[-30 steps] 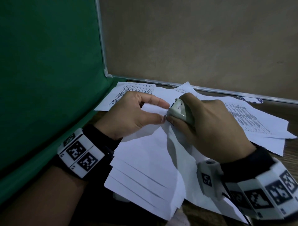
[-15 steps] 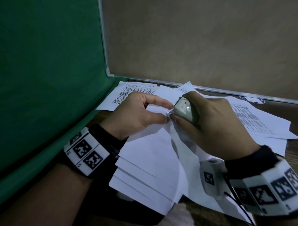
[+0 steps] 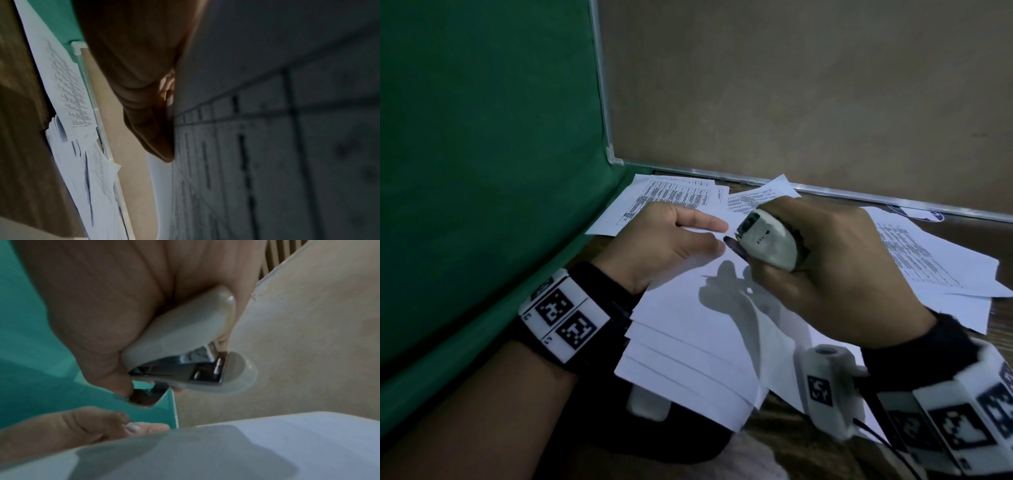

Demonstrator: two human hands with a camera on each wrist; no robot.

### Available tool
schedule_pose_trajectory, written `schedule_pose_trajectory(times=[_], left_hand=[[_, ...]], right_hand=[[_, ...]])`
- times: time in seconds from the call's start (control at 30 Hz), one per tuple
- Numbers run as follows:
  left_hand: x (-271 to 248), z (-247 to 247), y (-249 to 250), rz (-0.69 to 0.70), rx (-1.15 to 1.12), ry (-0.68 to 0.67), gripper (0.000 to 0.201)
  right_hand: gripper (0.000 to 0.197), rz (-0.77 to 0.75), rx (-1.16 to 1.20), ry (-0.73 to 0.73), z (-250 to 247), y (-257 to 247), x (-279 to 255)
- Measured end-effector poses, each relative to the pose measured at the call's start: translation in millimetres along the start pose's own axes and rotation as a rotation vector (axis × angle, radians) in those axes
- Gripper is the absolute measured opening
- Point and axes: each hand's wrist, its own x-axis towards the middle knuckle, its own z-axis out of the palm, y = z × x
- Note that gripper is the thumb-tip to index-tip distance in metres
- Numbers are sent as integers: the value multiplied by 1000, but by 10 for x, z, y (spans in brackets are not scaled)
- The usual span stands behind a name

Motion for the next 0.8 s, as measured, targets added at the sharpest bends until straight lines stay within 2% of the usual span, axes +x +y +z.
schedule_pose_trajectory(times=[0.1, 0.2, 0.43, 0.53, 0.7, 0.8], left_hand=[[-14, -27, 56, 12, -22, 2, 26], [-68, 3, 90, 72, 66, 0, 28], [-111, 90, 86, 191, 214, 8, 38], [-111, 116, 82, 189, 214, -9, 43], [-87, 96, 51, 147, 161, -21, 36], [-56, 77, 10, 99, 131, 19, 33]], right_hand=[[20, 62, -67, 31, -4, 45, -9], [24, 140, -112, -1, 18, 161, -27], [27, 97, -100, -35, 40, 125, -31], [23, 99, -110, -64, 40, 121, -28], [17, 70, -73, -72, 6, 100, -19], [15, 29, -35, -37, -6, 68, -7]])
